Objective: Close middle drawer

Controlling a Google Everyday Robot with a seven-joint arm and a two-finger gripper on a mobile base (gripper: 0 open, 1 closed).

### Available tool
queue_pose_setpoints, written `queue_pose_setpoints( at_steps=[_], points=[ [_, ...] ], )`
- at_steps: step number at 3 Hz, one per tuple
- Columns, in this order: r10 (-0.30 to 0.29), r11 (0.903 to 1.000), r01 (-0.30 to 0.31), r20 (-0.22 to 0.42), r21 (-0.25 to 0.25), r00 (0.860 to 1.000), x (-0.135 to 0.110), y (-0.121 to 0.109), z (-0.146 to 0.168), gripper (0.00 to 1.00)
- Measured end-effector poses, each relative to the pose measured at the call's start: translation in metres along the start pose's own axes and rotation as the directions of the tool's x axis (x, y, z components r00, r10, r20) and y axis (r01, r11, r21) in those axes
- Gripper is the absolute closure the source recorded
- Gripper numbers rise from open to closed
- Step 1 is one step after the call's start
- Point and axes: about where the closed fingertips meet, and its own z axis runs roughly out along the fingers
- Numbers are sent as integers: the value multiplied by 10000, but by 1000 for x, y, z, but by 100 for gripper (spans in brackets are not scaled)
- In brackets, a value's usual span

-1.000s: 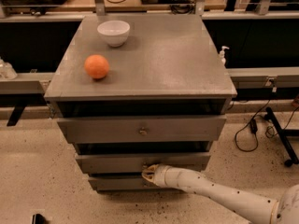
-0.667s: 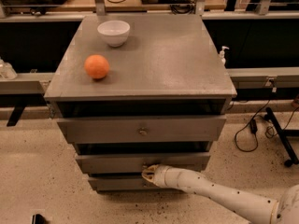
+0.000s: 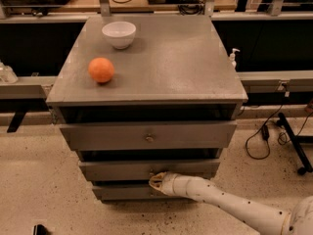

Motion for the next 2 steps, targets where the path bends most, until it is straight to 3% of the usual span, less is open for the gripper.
queue_pose_setpoints(
  at_steps=[2],
  points=[
    [87,10000,-87,56,-5,9999,8,-2,0,100]
  ],
)
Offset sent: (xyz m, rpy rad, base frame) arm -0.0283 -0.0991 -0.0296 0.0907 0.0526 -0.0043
